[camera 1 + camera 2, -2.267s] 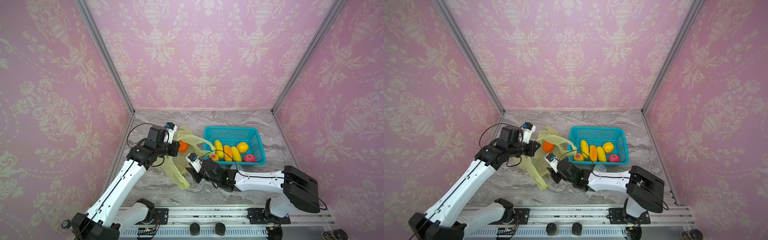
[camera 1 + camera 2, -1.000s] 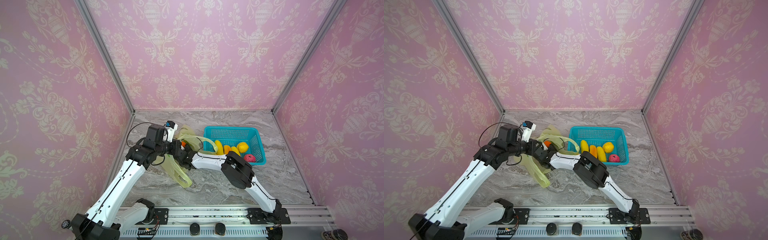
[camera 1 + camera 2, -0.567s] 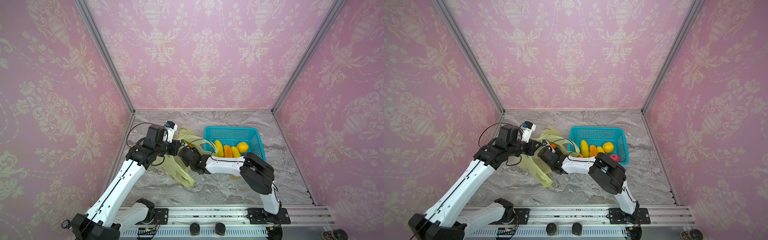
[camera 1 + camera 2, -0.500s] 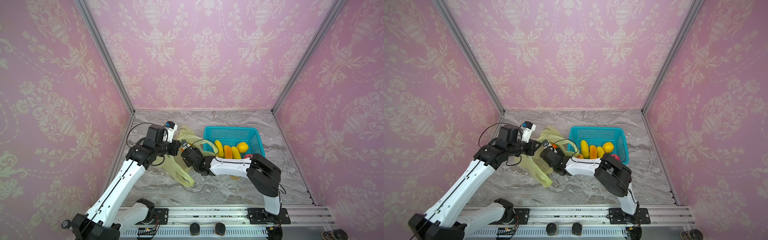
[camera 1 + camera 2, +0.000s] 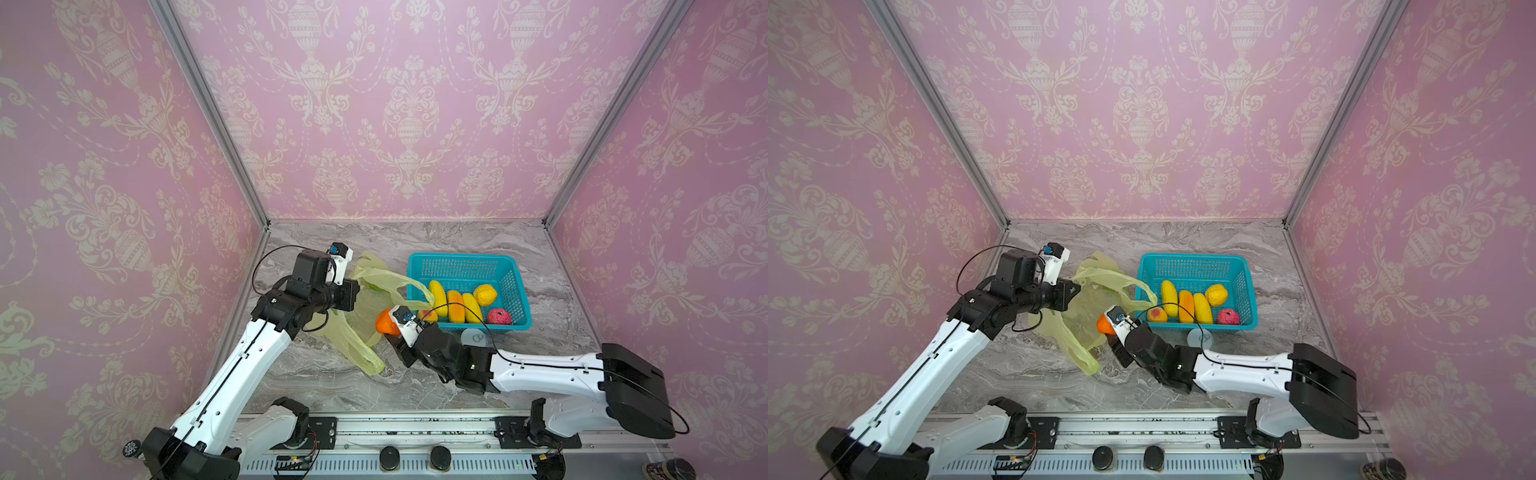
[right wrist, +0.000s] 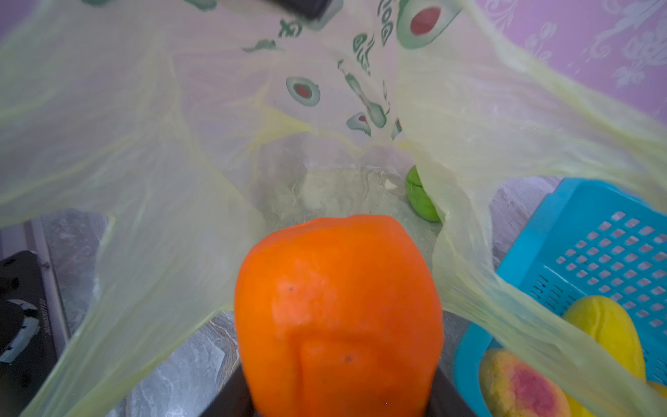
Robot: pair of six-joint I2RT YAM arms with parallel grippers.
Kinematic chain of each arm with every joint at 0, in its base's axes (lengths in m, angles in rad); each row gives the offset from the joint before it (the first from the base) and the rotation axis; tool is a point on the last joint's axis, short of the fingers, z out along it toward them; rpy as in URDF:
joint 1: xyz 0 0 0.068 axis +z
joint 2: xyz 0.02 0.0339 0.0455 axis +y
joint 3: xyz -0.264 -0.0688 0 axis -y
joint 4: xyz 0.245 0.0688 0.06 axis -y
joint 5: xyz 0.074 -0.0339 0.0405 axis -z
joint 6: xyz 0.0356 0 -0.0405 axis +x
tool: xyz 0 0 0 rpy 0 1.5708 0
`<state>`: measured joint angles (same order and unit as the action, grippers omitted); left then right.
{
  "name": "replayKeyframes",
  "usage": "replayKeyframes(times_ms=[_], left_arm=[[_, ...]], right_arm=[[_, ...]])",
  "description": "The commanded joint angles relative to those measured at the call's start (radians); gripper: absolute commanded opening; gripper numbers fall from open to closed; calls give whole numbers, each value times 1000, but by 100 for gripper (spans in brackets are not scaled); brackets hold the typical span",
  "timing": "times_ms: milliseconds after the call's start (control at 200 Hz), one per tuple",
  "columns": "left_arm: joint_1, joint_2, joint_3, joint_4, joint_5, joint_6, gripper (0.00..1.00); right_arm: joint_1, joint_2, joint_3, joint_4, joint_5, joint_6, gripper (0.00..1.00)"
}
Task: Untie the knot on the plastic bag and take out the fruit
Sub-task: 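Lift the orange fruit out of the bag and carry it over the basket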
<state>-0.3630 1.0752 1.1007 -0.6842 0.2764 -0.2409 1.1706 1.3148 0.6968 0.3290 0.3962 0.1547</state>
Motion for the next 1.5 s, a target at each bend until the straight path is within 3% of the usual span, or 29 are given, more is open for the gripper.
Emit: replayKeyframes(times_ms=[0, 270, 590, 911, 1336, 1496], left_arm=[[1, 6, 10, -34, -28, 17, 0], [2, 10, 10, -36, -22, 17, 0], [2, 12, 10, -34, -14, 16, 0], [3, 12, 11, -35, -15, 16, 0], [6, 13, 10, -34, -11, 16, 0], [5, 14, 11, -33, -10, 15, 0]], right_arm=[[-6, -147, -68, 80, 17, -29, 24], [-90, -396, -169, -26, 246, -54, 18], [-411, -557, -263, -229, 237, 147, 17], [-644, -392, -204, -323, 27, 245, 17], [-718, -67, -71, -342, -108, 246, 17], [-724, 20, -31, -345, -108, 237, 18]])
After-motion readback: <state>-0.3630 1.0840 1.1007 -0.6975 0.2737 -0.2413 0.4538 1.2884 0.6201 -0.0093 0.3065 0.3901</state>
